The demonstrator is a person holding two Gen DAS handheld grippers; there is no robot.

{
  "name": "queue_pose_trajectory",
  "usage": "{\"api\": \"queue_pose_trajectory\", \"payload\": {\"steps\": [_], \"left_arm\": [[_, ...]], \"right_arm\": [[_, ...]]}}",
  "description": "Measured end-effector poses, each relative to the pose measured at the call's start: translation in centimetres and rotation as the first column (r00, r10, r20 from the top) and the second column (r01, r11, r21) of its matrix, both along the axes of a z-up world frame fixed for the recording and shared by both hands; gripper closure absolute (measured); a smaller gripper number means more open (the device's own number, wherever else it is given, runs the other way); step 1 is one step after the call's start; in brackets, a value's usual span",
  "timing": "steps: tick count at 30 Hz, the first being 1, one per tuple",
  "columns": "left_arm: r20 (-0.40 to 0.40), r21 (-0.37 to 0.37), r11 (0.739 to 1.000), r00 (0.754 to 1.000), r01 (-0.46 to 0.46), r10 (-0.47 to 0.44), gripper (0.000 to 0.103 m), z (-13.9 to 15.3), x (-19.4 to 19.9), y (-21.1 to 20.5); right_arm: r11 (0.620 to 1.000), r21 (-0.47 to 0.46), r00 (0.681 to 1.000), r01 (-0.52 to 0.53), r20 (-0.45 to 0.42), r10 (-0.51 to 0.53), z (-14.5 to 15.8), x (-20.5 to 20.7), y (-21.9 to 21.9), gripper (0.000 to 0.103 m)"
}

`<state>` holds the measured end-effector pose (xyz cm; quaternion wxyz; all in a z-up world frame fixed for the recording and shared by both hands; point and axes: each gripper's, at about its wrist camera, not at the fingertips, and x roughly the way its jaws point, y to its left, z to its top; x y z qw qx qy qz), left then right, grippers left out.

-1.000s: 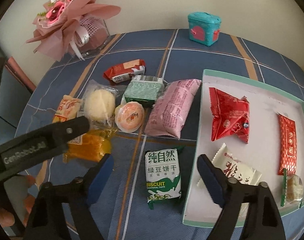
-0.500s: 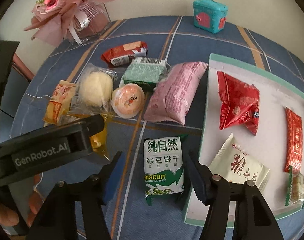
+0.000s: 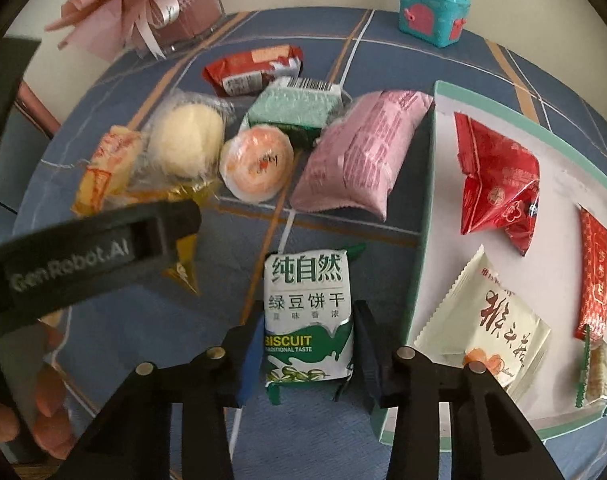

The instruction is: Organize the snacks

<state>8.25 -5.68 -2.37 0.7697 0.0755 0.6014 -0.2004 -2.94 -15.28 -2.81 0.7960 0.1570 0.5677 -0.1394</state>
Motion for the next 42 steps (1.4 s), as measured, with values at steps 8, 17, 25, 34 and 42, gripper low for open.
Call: {"api": "queue_pose_trajectory", "payload": {"steps": [8,17,25,34,42], "left_arm": [[-0.005,0.035,0.999,1.000,0.014,-0.014,0.012,-0.9,-0.4,-1.0],[-0.017,0.051,0.998,1.000,0.019,-0.019,0.015,-1.8,-0.8,-1.3],[-0.018,0.072,0.997,1.000,0.019,-0.018,0.020,-2.3,-1.1,-1.7],[-0.019,0.043,0.999,1.000,-0.002,0.003,0.025,-1.4,-0.8,-1.0],[0.047,-0.004,1.000,0.999,-0.024,0.024,0.025,2.1,-0.9,0.1]], "right_arm": [[0.995,-0.090,0.999,-0.043,-0.033,0.040,-0.3,0.3,1.6,0.059],[0.994,-0.097,0.999,-0.044,-0.032,0.041,-0.6,0.5,2.2,0.059],[0.995,-0.090,0.999,-0.041,-0.026,0.039,-0.5,0.2,2.2,0.061],[0.999,-0.035,1.000,-0.009,-0.011,0.008,-0.1,-0.1,0.8,0.061],[1.000,-0.004,0.998,0.019,0.057,-0.019,1.9,-0.5,-0.4,0.061]]}}
